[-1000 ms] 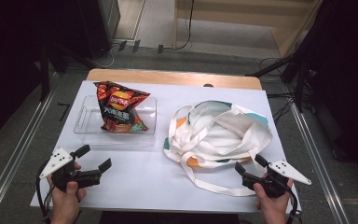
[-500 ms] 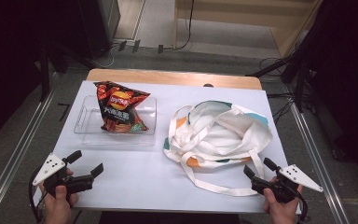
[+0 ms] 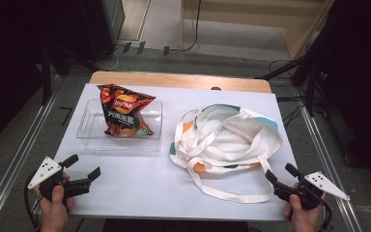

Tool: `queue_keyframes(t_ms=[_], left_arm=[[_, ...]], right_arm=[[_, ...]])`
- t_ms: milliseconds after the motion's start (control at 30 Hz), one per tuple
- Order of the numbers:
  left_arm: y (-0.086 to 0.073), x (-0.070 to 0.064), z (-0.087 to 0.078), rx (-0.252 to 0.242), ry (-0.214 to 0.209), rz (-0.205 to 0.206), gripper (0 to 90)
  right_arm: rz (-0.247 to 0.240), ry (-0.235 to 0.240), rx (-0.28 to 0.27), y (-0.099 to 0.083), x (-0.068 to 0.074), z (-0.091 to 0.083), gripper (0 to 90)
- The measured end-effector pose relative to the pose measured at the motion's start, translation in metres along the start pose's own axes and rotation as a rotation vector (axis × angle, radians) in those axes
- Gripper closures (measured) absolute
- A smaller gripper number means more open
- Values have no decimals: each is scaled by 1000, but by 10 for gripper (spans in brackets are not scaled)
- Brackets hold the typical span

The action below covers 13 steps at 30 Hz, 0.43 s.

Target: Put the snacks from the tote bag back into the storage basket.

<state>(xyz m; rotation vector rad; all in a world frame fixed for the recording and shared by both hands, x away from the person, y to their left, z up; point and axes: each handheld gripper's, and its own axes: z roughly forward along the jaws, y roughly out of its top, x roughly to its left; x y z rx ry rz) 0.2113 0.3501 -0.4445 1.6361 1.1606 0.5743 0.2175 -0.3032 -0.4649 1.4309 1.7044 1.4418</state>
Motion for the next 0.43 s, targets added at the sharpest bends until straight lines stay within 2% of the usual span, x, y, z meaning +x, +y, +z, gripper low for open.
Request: queue_keyframes(t_ms=[200,433], left_arm=[[-2,1,3,17,2,1,21],[-3,1,6,24,6,3,21]], right_arm=[[22,-4,6,-2,-5,0,142],[23,-7,21,-4,-4,4,143]])
